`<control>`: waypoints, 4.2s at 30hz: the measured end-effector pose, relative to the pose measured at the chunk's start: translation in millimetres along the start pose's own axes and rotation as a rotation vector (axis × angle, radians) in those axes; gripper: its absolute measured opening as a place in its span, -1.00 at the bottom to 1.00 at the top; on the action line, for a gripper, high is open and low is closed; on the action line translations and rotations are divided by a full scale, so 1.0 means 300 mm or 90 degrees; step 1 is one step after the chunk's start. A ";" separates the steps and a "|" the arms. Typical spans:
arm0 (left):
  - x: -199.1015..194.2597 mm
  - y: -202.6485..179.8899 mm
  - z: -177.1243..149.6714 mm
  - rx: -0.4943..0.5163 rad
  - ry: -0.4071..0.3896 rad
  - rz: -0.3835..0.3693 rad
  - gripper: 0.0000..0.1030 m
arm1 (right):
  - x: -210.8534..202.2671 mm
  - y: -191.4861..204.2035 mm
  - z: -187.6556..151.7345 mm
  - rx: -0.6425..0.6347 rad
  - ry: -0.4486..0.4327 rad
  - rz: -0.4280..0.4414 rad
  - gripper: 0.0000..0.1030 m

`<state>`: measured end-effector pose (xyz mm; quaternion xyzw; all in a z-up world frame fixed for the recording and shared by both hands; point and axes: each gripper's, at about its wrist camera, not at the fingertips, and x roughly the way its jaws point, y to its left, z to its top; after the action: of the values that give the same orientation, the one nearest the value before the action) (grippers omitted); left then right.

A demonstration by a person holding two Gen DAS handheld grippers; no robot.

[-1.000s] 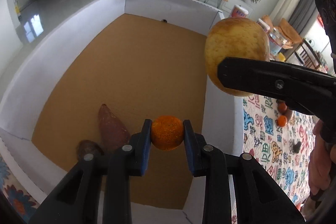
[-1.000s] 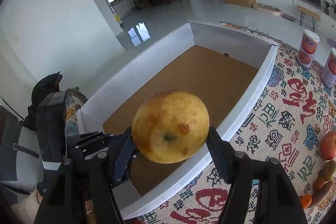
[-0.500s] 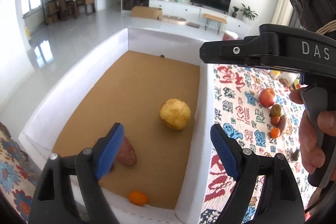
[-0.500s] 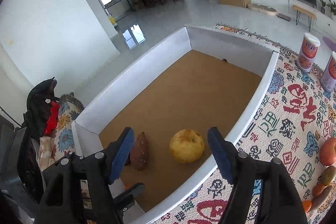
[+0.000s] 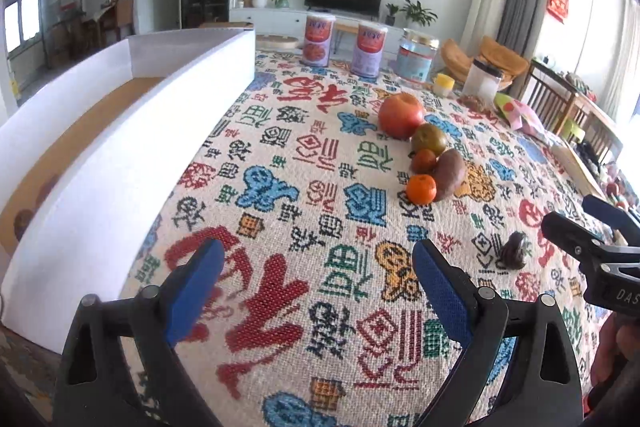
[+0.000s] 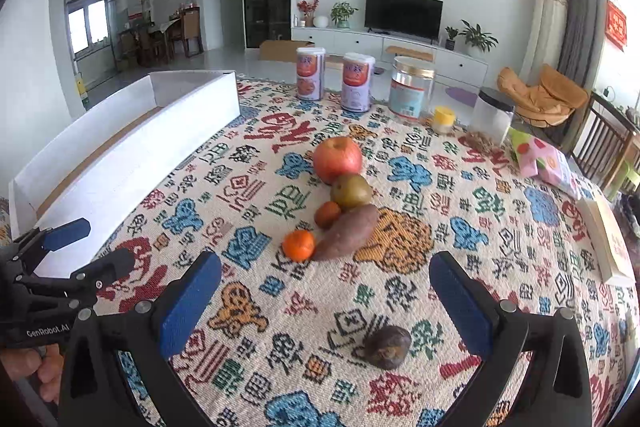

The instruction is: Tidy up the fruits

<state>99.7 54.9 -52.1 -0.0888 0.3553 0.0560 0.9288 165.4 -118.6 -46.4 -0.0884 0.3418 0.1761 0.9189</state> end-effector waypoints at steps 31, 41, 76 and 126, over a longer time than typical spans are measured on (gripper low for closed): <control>0.191 -0.185 -0.093 0.098 0.112 0.011 0.87 | -0.015 -0.216 -0.356 0.080 -0.016 -0.128 0.99; 0.194 -0.188 -0.093 0.100 0.113 0.012 0.89 | -0.013 -0.218 -0.355 0.082 -0.014 -0.129 0.99; 0.194 -0.190 -0.093 0.100 0.113 0.013 0.91 | -0.012 -0.223 -0.355 0.089 -0.012 -0.127 0.99; 0.355 -0.179 0.147 0.135 0.111 -0.187 -0.40 | -0.012 -0.262 -0.364 0.137 -0.007 -0.081 0.99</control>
<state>216.2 15.7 -84.5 -0.0461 0.4218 -0.1259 0.8967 128.0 -223.1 -122.6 -0.0101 0.3472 0.0801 0.9343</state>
